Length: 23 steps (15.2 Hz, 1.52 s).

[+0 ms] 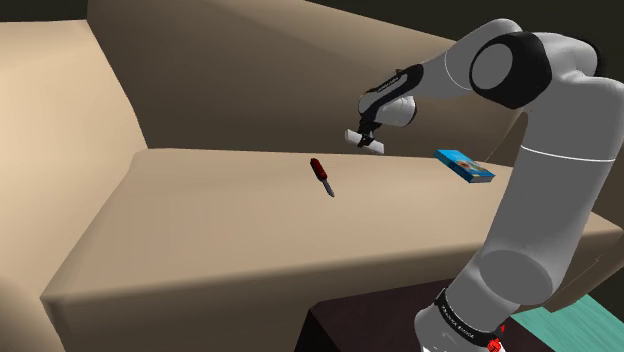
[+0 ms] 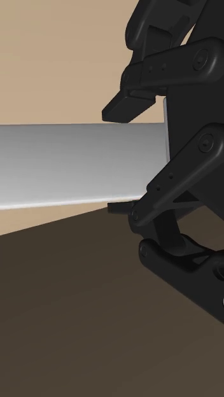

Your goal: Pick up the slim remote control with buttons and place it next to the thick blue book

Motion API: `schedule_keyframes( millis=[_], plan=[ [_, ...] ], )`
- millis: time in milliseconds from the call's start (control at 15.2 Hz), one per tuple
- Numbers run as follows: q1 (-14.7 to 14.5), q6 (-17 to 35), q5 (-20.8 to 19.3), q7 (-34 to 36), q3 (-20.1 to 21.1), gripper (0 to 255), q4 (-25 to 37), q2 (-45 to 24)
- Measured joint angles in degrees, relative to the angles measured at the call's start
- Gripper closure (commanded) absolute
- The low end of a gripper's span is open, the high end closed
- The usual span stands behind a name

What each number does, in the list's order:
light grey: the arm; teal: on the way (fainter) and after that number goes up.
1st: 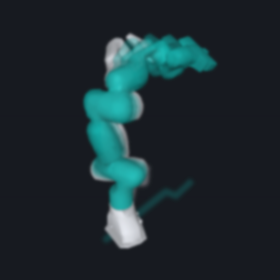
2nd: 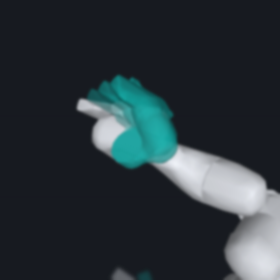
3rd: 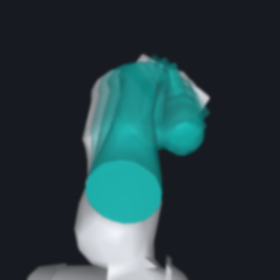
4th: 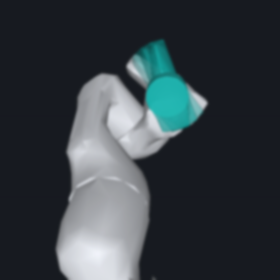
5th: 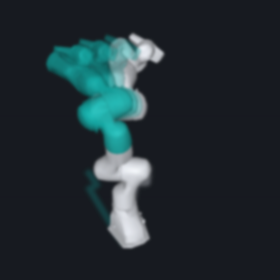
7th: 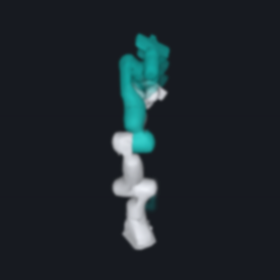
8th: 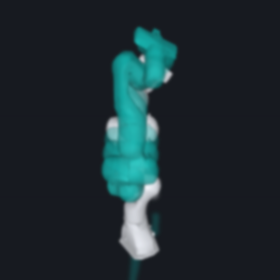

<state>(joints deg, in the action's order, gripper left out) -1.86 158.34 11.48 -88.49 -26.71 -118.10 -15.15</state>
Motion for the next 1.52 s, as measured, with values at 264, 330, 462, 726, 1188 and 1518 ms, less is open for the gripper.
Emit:
schedule_keyframes(
  millis=[264, 330, 462, 726, 1188, 1518],
  plan=[
    [-0.9, -2.5, -2.1, 1.3, -1.2, 255, 0.5, 2.2],
    [-1.0, -3.1, -2.5, 1.6, -1.4, 255, 0.7, 2.6],
    [-1.4, -4.5, -3.5, 2.3, -1.8, 255, 1.4, 3.4],
    [-1.9, -7.3, -5.2, 3.5, -2.5, 255, 2.9, 4.9],
    [0.3, -6.9, -6.5, -1.1, -4.8, 255, -3.5, 11.8],
    [3.0, -6.7, -7.7, -6.3, -7.5, 255, -9.3, 18.1]
  ],
)
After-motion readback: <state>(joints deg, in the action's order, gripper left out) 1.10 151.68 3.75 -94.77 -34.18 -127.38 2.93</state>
